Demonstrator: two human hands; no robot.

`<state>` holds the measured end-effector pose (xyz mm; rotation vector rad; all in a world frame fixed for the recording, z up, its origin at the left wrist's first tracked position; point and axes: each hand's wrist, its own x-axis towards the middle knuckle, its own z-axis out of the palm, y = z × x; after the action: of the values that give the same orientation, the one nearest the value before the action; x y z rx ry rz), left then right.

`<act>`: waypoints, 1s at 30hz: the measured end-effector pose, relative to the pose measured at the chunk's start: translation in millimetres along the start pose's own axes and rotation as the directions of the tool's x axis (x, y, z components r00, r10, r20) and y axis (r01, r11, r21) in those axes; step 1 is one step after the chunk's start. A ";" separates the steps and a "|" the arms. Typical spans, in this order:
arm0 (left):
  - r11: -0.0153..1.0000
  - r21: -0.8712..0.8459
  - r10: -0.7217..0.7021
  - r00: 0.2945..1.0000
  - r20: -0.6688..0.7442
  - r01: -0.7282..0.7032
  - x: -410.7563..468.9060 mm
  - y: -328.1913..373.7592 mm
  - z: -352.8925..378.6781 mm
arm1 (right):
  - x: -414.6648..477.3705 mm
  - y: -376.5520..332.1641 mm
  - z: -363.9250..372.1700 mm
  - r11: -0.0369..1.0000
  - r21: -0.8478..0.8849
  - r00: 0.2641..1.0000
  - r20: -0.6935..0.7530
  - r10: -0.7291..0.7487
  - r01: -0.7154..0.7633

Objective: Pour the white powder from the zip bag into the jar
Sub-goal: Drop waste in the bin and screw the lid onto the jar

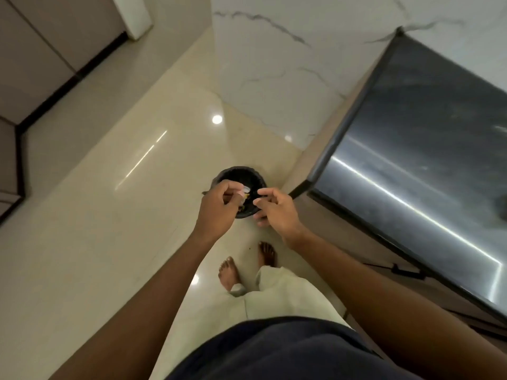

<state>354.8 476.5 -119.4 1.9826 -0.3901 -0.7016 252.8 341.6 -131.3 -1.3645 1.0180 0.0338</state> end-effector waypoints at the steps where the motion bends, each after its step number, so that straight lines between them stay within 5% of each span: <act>1: 0.999 -0.029 0.017 1.000 0.007 -0.017 -5.7 13.2 4.7 | -15.5 -6.5 -9.1 1.000 0.001 1.000 -0.001 -0.030 0.030; 6: 0.990 -0.064 0.134 0.986 0.098 -0.128 -25.1 66.2 39.8 | -68.6 -24.0 -70.1 0.971 -0.078 0.958 -0.163 -0.236 0.226; 10: 0.946 -0.014 0.318 0.922 0.221 -0.323 -33.3 106.2 86.1 | -95.9 -20.9 -139.0 0.867 -0.359 0.799 -0.371 -0.472 0.346; 14: 0.844 0.021 0.503 0.806 0.311 -0.535 -32.3 149.8 146.9 | -114.1 -4.9 -219.0 0.734 -0.649 0.632 -0.485 -0.604 0.203; 21: 0.788 0.018 0.542 0.707 0.454 -0.615 -35.8 223.7 286.7 | -142.0 42.3 -374.5 0.676 -0.735 0.459 -0.622 -0.634 -0.061; 25: 0.825 0.063 0.431 0.698 0.572 -0.561 -43.4 258.4 373.7 | -149.7 70.5 -461.1 0.563 -0.804 0.481 -0.576 -0.661 -0.191; 30: 0.867 0.090 0.340 0.711 0.615 -0.491 -51.2 293.5 464.7 | -151.2 86.7 -551.4 0.576 -0.799 0.493 -0.577 -0.651 -0.174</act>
<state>30.7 40.8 -20.2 1.7586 -1.3250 -0.9886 -202.7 -1.2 -34.3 -2.5261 1.7022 -0.5812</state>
